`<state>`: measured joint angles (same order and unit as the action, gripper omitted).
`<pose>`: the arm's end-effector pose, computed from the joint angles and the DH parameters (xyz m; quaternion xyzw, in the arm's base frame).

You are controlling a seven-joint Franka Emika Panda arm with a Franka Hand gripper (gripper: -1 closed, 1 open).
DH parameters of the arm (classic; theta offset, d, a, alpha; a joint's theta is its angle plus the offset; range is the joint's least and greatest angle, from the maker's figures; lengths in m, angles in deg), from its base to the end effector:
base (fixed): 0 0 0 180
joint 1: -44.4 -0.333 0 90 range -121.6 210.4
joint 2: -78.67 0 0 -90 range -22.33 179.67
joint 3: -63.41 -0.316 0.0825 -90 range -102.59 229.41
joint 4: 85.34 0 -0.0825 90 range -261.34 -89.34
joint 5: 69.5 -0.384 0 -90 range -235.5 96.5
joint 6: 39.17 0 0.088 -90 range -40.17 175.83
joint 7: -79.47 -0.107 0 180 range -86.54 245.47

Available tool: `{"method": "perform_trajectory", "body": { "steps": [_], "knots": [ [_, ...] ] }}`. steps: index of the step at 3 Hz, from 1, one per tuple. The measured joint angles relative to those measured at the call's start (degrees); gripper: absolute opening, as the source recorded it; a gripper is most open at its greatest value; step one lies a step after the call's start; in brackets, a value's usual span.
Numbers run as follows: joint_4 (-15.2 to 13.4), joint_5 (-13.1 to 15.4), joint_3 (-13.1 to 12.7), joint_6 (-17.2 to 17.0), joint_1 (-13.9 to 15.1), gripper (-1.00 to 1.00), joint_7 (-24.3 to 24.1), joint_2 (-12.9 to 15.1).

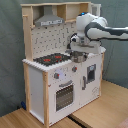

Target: Play with the kitchen

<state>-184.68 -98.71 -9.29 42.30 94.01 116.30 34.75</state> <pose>0.3453 0.3990 0.5628 0.8742 0.4724 -0.0450 0.1026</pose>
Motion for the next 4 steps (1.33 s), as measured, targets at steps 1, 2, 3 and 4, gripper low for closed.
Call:
{"method": "perform_trajectory", "body": {
  "steps": [1, 2, 3, 4],
  "knots": [
    [-3.9, 0.4, 3.1, 2.6, -3.6, -1.0, 0.2, -0.2],
    [-7.2, 0.7, 5.8, 5.0, -6.7, -1.0, 0.2, -0.5],
    [-10.7, 0.8, 9.3, 8.0, -10.0, -1.0, 0.2, -1.1],
    [-13.2, 0.8, 11.6, 12.8, -9.6, -1.0, 0.2, -1.5]
  ]
}}
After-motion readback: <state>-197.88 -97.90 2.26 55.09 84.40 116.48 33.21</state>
